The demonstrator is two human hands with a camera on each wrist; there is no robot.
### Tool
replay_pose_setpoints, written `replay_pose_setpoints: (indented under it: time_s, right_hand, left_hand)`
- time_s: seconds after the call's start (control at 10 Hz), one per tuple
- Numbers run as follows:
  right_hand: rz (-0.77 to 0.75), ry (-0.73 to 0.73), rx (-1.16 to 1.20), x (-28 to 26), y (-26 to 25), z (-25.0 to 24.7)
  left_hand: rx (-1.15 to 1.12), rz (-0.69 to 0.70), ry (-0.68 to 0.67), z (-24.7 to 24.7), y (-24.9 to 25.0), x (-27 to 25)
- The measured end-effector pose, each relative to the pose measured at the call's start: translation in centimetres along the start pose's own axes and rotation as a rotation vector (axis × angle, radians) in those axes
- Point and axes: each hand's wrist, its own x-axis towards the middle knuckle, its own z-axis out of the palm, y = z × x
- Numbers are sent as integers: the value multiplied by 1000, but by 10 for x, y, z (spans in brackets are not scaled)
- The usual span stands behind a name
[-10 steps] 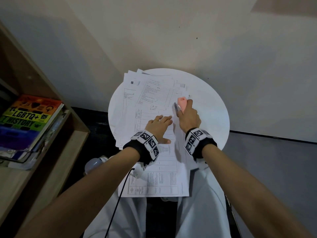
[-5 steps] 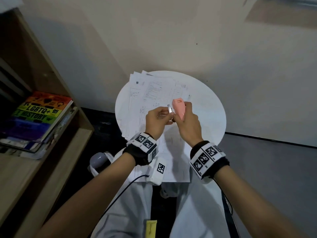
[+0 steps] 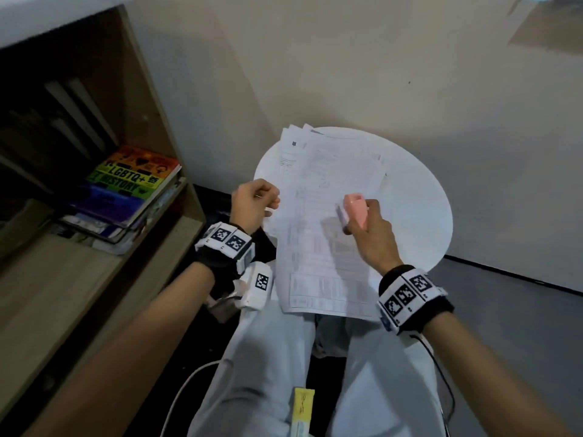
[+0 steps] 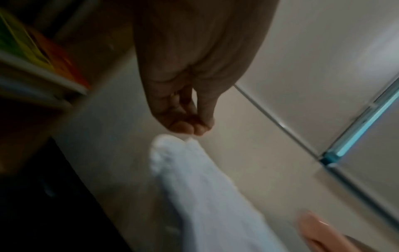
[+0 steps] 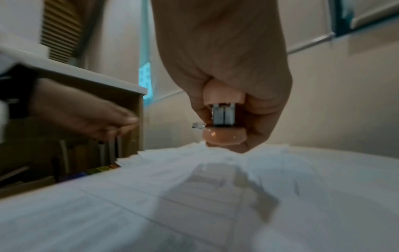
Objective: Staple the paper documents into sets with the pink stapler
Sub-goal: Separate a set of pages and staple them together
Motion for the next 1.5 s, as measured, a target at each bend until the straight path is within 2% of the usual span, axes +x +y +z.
replay_pose_setpoints:
  time_s: [0.1,0.2,0.3,0.4,0.6,0.7,0.8,0.9,1.0,1.1,1.2,1.3,1.4,1.5]
  right_hand:
    - [182,-10,47,14,23,3]
    - [291,-25,87,26,43,8]
    - [299,-31,83,36,51,12]
    - [289,-25,80,38,50,15]
    - [273,-12,104,37,47,17]
    - [279,-16,121,39,51,19]
    - [278,-24,120,40,55,19]
    - [277,-26,116,40,57,18]
    - [291,-38,127,39,58,18]
    - [297,-42,158,37,55,17]
    - [287,-48,182,33,52,15]
    - [280,-74,192,30,50,12]
    - [265,-89,197,30,53,10]
    - [254,-110,191,30,57,9]
  left_hand:
    - [226,-80,59,-61,-46,2]
    - [367,-248,77,-101,-114,-4]
    - [462,-379,20,-112,-177,-8]
    - [533,-468,29,-109,-219,-8]
    - [471,-515,86,-110,-270,10]
    - [421,-606,78,-117,-288,20]
    - [388,-581,84,-118,-298,27]
    - [362,-411,190,-101,-231,24]
    - [356,-81,268,-69,-172,31]
    - [325,208,225,-27,-105,34]
    - [362,346,152,11,-65,38]
    - [640,449,81,34,-36,51]
    - [859,344,-214,47,-23,68]
    - [968,138,-369,52,-27,80]
